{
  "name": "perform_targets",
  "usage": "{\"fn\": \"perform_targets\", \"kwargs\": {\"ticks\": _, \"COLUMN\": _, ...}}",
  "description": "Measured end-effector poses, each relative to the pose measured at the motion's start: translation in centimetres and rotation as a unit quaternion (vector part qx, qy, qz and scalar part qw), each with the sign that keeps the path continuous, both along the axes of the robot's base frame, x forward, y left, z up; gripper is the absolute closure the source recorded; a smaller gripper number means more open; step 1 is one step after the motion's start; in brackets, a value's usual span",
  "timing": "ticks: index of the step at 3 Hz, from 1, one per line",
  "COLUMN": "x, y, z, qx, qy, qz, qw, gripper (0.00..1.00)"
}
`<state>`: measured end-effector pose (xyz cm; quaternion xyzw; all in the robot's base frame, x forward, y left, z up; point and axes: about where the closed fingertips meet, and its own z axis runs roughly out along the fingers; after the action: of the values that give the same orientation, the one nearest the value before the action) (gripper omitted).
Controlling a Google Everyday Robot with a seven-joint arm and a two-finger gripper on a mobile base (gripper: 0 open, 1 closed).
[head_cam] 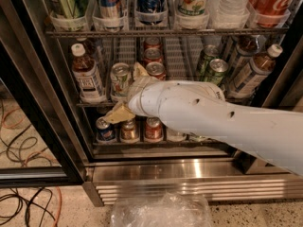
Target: Pick 7up can from middle shelf of fridge
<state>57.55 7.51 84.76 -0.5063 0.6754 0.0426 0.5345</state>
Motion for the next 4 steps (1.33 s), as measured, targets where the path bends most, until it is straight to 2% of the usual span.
{"fn": "perform_targets", "kwargs": {"ticks": 1, "x": 1.9, "y": -0.6, "z": -0.1, "qx": 0.003, "qy": -0.010, "qz": -0.010, "qw": 0.9999, "gripper": 0.00}}
{"fn": "perform_targets", "kwargs": {"ticks": 2, "x": 1.9, "y": -0.6, "z": -0.1, "qx": 0.004, "qy": -0.010, "qz": -0.009, "qw": 0.9999, "gripper": 0.00}}
{"fn": "perform_targets", "kwargs": {"ticks": 4, "x": 3.5, "y": 0.2, "z": 0.3, "qx": 0.018, "qy": -0.020, "qz": -0.013, "qw": 0.9995, "gripper": 0.00}}
